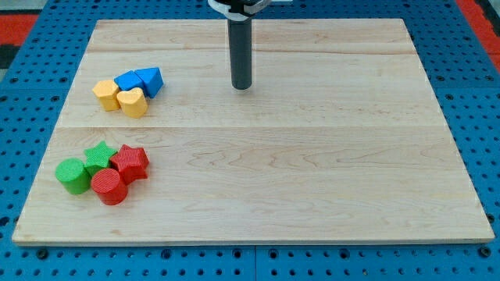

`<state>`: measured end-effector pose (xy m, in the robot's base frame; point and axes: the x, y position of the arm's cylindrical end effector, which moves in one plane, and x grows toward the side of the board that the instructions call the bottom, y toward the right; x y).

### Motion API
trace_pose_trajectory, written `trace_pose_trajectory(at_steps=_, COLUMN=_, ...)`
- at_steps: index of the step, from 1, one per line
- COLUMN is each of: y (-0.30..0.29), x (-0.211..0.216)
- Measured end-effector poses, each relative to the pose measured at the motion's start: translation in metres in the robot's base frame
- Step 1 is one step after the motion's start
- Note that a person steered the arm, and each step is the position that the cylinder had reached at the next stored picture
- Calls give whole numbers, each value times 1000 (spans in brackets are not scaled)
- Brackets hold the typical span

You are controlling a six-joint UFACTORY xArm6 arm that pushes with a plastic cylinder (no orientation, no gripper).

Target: Nudge the yellow heart a bit left

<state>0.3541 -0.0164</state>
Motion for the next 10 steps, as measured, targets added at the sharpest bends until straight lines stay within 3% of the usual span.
trace_pose_trajectory(at_steps=4, y=-19, x=9)
trace_pose_trajectory(at_steps=6, y=-22, x=55)
trace_pose_trajectory(at_steps=7, y=-53, x=77)
trace_pose_trajectory(at_steps=10, y=-225, x=84)
